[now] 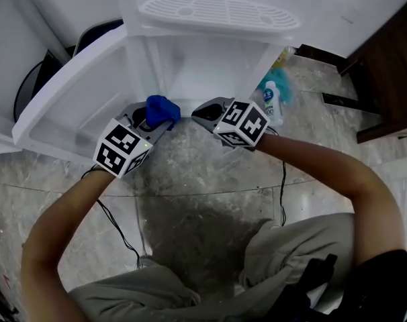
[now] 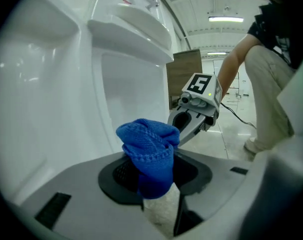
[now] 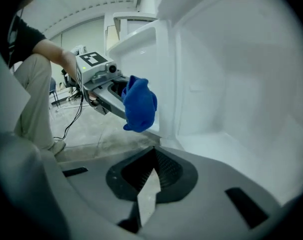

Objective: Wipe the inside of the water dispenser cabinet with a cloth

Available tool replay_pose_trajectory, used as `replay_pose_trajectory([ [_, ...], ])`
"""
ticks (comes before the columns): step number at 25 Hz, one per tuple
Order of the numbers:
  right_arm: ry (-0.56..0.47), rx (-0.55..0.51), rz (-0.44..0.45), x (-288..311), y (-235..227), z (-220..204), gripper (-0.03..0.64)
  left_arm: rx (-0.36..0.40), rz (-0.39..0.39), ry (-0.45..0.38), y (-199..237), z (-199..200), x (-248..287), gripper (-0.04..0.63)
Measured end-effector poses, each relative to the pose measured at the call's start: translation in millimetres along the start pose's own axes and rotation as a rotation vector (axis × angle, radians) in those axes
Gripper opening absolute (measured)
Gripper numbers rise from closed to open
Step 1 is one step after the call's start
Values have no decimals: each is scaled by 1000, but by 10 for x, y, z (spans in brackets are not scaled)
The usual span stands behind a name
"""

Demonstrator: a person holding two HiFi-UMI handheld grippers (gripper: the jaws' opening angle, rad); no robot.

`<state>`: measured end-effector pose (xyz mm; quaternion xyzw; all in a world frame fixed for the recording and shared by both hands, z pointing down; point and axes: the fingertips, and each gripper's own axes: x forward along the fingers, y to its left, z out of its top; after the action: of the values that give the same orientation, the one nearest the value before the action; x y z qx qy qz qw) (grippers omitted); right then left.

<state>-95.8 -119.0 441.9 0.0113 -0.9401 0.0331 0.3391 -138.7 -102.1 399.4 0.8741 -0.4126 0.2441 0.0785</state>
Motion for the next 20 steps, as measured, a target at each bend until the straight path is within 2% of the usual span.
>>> replay_pose_trajectory([
  [3,-27,-37,29,-19,37,168,-2,-20,-22,18,-28,-97,-35,152],
  [7,-39,-82,24,-48,50,313,-2,-49,-19,19,16,-116,-60,152],
  [13,-66,-40,45,-75,94,378,-2,-74,-20,42,-9,-203,-68,152],
  [20,-48,-68,55,-59,90,393,-2,-79,-28,53,-46,-274,-22,152],
])
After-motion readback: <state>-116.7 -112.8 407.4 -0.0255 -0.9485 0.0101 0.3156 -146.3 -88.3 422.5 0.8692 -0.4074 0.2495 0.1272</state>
